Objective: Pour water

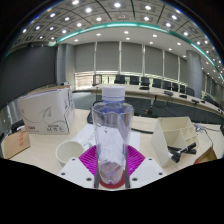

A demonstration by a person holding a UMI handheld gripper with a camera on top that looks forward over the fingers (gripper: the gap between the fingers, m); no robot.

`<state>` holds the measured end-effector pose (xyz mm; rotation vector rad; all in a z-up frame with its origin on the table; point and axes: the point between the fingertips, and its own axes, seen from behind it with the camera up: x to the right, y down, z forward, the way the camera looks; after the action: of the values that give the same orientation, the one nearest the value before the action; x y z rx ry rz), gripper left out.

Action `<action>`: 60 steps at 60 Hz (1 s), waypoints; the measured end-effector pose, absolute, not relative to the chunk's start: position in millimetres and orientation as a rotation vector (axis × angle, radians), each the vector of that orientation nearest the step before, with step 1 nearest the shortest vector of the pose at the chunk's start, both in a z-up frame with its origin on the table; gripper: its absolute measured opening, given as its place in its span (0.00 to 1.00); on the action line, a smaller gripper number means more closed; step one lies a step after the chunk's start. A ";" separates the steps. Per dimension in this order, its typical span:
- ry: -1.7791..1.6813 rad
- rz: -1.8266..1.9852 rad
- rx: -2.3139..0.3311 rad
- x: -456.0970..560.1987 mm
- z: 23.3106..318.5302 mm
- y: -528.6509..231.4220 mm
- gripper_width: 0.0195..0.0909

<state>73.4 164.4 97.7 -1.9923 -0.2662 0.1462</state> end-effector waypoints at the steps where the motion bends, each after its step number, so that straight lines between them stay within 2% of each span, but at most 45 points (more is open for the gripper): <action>1: -0.263 0.151 -1.995 73.6 94.1 164.5 0.21; 5: -0.249 0.166 -1.999 72.7 79.7 163.6 0.23; 9: -0.241 0.164 -1.961 73.7 83.7 164.2 0.23; 20: -0.215 0.135 -1.950 75.1 85.1 161.4 0.43; 22: -0.205 0.128 -1.974 75.8 82.1 158.5 0.53; 27: -0.183 0.129 -2.028 74.9 77.4 148.1 0.95; 30: -0.165 0.111 -2.045 78.0 82.8 139.7 0.89; 33: -0.146 0.076 -2.053 82.9 93.4 128.2 0.94; 46: -0.021 -0.083 -2.133 80.3 161.0 31.6 0.93; 60: 0.030 -0.150 -2.218 10.6 208.2 -104.4 0.92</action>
<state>10.6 -104.4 208.2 -2.2177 0.0299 -0.1503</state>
